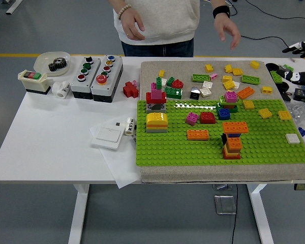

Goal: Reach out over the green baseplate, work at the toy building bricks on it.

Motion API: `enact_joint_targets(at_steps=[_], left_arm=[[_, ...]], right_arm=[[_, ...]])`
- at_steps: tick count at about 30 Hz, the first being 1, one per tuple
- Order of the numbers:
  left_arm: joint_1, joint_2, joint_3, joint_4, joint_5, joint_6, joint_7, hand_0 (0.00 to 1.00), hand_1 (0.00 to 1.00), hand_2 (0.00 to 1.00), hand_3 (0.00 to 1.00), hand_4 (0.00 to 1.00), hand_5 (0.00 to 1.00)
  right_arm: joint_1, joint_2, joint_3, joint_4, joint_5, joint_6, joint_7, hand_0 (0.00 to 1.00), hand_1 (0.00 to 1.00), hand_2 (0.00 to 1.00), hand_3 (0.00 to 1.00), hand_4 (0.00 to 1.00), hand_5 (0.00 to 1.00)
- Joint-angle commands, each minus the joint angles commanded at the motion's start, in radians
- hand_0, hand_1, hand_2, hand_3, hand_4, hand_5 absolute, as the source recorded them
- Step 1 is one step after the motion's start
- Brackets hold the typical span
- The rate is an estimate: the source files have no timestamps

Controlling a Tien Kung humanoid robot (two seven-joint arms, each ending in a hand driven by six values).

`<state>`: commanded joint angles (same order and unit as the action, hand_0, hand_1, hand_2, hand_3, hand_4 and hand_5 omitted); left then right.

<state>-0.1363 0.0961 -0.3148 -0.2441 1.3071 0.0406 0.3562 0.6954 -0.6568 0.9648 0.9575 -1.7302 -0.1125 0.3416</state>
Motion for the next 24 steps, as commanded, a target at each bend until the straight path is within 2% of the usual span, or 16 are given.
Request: enact_joint_targets(at_steps=[3, 4, 9, 10, 15, 16, 21, 22, 24], left_arm=[[0.000, 0.001, -0.001, 0.000, 0.004, -0.002, 0.000, 0.553, 0.625, 0.683, 0.611, 0.640, 0.735], [0.000, 0.001, 0.001, 0.000, 0.001, -0.002, -0.001, 0.553, 0.626, 0.685, 0.609, 0.638, 0.735], [-0.001, 0.001, -0.001, 0.000, 0.002, -0.001, -0.001, 0.553, 0.626, 0.685, 0.609, 0.638, 0.735], [-0.001, 0.001, -0.001, 0.000, 0.004, -0.001, -0.001, 0.553, 0.626, 0.686, 0.610, 0.638, 0.735], [-0.002, 0.000, -0.002, -0.001, 0.007, -0.001, 0.000, 0.553, 0.626, 0.686, 0.610, 0.638, 0.735], [-0.003, 0.000, -0.002, -0.001, 0.007, -0.002, 0.000, 0.552, 0.625, 0.686, 0.609, 0.638, 0.736], [-0.005, 0.001, -0.003, 0.000, 0.007, -0.002, -0.001, 0.552, 0.625, 0.686, 0.609, 0.638, 0.736], [-0.005, 0.001, -0.004, 0.000, 0.009, -0.003, -0.001, 0.552, 0.626, 0.686, 0.609, 0.638, 0.735], [-0.006, 0.001, -0.003, 0.000, 0.009, -0.004, -0.002, 0.552, 0.626, 0.686, 0.609, 0.638, 0.735]], right_arm=[[-0.002, -0.001, 0.000, -0.025, -0.090, 0.002, 0.007, 0.708, 0.735, 0.765, 0.748, 0.828, 0.361], [-0.004, -0.001, -0.001, -0.036, -0.114, 0.003, 0.009, 0.713, 0.734, 0.771, 0.783, 0.834, 0.280], [-0.008, 0.003, -0.021, -0.067, -0.195, 0.003, 0.018, 0.713, 0.734, 0.771, 0.783, 0.834, 0.280], [-0.008, 0.004, -0.027, -0.068, -0.204, 0.002, 0.021, 0.720, 0.742, 0.776, 0.813, 0.849, 0.262], [-0.003, 0.007, -0.062, -0.083, -0.288, 0.001, 0.034, 0.720, 0.742, 0.776, 0.813, 0.849, 0.262], [-0.001, 0.006, -0.072, -0.091, -0.307, 0.002, 0.037, 0.714, 0.738, 0.774, 0.755, 0.804, 0.234], [-0.008, 0.008, -0.082, -0.097, -0.360, -0.001, 0.050, 0.714, 0.738, 0.774, 0.755, 0.804, 0.234], [-0.014, 0.009, -0.079, -0.094, -0.364, -0.005, 0.053, 0.562, 0.663, 0.727, 0.682, 0.760, 0.169], [-0.022, 0.012, -0.078, -0.093, -0.361, -0.009, 0.056, 0.562, 0.663, 0.727, 0.682, 0.760, 0.169]])
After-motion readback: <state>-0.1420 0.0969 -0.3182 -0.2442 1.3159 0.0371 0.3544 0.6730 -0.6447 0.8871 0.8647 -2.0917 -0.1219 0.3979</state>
